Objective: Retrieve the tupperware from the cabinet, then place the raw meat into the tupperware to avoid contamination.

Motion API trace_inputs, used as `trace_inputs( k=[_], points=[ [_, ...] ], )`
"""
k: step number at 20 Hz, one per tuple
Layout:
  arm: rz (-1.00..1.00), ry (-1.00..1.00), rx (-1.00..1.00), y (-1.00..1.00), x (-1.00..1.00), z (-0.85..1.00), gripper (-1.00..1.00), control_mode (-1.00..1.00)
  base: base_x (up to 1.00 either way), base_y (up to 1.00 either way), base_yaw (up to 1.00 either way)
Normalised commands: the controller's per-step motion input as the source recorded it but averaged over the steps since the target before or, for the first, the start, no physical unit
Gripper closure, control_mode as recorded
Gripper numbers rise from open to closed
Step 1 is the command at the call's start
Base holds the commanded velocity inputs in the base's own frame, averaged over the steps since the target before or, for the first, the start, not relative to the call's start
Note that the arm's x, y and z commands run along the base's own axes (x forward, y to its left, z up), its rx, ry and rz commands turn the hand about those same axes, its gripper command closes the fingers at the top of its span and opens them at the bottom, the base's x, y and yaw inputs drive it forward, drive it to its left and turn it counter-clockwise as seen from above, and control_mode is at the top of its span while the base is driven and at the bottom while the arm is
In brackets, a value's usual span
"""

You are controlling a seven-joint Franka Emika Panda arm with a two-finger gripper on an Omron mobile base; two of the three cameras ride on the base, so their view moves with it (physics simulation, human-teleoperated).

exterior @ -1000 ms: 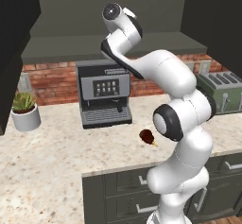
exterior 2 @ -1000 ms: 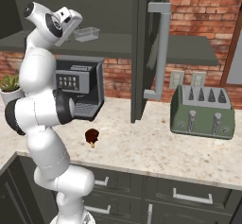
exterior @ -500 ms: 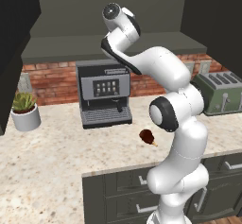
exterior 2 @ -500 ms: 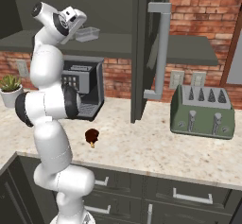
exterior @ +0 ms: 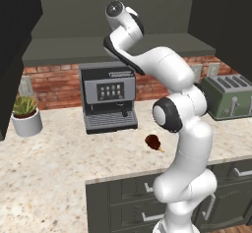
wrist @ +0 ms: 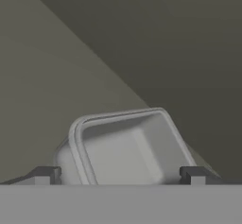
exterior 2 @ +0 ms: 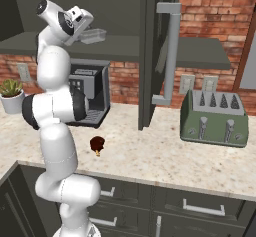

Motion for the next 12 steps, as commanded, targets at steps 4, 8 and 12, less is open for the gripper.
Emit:
trace_inputs(
  k=[4, 8, 12],
  points=[
    [0.00, 0.08, 0.00, 0.00, 0.06, -0.13, 1.00, -1.00, 0.00, 0.00, 0.00],
    [0.00, 0.08, 0.00, 0.00, 0.07, -0.14, 1.00, -1.00, 0.00, 0.00, 0.00],
    [0.00, 0.07, 0.00, 0.00, 0.07, -0.14, 1.00, -1.00, 0.00, 0.00, 0.00]
  ],
)
